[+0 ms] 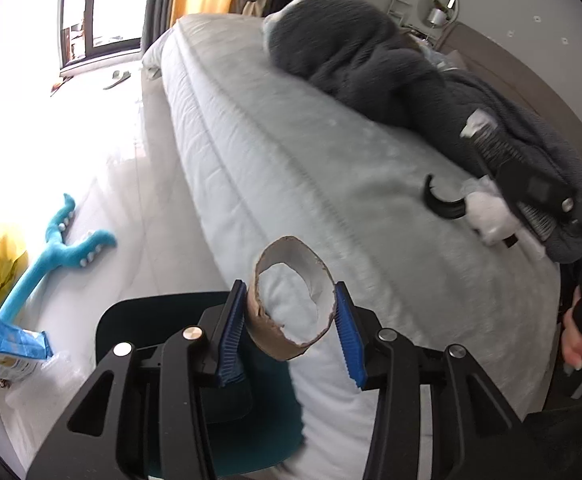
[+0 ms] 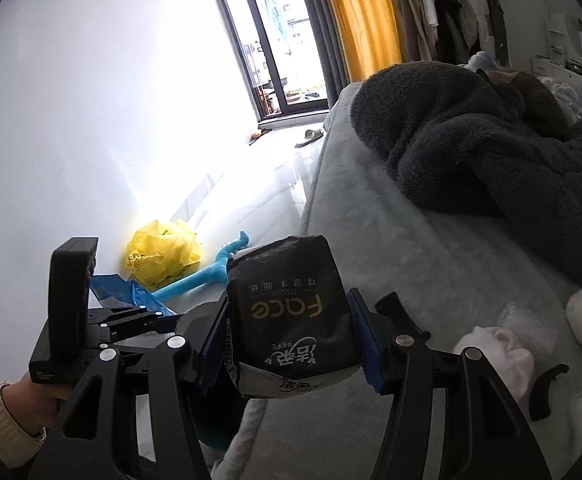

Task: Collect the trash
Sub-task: 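Carry the tape roll and Face wrapper to the teal bin and release the tape roll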

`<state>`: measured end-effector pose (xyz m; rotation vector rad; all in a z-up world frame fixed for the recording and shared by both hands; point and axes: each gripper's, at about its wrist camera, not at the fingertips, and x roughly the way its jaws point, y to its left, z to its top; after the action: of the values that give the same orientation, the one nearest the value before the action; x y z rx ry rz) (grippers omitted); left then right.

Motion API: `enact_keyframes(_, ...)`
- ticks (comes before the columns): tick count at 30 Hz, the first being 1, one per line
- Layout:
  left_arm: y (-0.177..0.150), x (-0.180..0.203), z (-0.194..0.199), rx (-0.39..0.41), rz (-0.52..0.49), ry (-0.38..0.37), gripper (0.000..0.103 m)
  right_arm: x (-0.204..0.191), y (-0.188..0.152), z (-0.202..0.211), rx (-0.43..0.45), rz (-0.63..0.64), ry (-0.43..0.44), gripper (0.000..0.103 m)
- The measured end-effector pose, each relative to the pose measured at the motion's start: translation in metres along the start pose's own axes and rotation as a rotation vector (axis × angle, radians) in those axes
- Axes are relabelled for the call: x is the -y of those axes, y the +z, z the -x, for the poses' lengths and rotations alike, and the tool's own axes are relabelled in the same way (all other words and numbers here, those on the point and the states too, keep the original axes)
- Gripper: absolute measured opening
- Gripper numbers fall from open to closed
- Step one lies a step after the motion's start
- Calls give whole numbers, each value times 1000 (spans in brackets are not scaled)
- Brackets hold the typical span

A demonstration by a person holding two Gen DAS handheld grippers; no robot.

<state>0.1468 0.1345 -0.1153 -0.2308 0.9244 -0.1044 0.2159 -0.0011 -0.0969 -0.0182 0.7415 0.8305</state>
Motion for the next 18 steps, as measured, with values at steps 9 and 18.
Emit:
enact_keyframes(9,-22,-49,-11,-91,39,81,47,-47,2,-33,-35,43,57,57)
enact_keyframes(18,-57,-90,-26,-203,76,117,47,-87,-1,-61,-82,74,104,57)
